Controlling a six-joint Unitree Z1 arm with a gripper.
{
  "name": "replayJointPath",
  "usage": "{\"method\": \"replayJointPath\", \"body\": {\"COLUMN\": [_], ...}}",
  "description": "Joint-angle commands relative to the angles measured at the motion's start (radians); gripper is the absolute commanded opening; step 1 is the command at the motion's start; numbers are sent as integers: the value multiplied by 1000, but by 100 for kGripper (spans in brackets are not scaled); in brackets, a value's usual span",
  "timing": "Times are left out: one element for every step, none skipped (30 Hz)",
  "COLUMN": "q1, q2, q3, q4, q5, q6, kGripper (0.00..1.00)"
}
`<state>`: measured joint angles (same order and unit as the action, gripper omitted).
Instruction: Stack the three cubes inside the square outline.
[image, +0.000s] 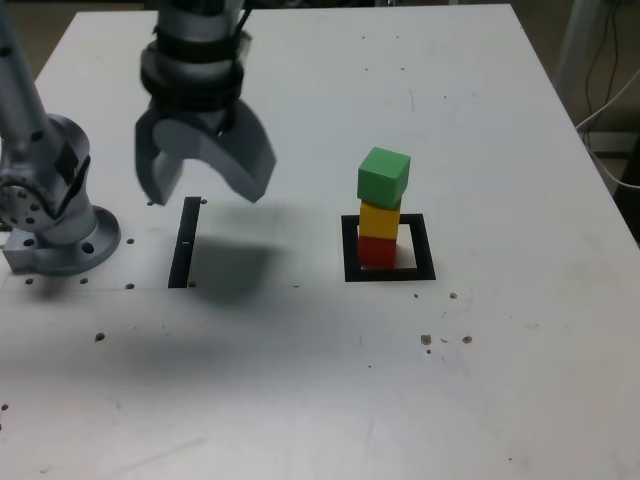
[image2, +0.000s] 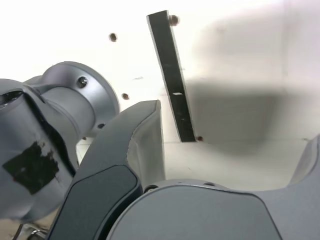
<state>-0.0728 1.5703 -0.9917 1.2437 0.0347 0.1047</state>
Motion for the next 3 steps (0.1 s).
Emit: {"method": "replayJointPath", "body": {"q1": [1, 1, 1], "q2": [-13, -16, -19], "q3": [36, 49, 63], "q4": [-22, -29, -37], "q5": [1, 0, -2], "q6": [-20, -25, -29], "kGripper": [100, 100, 100]}}
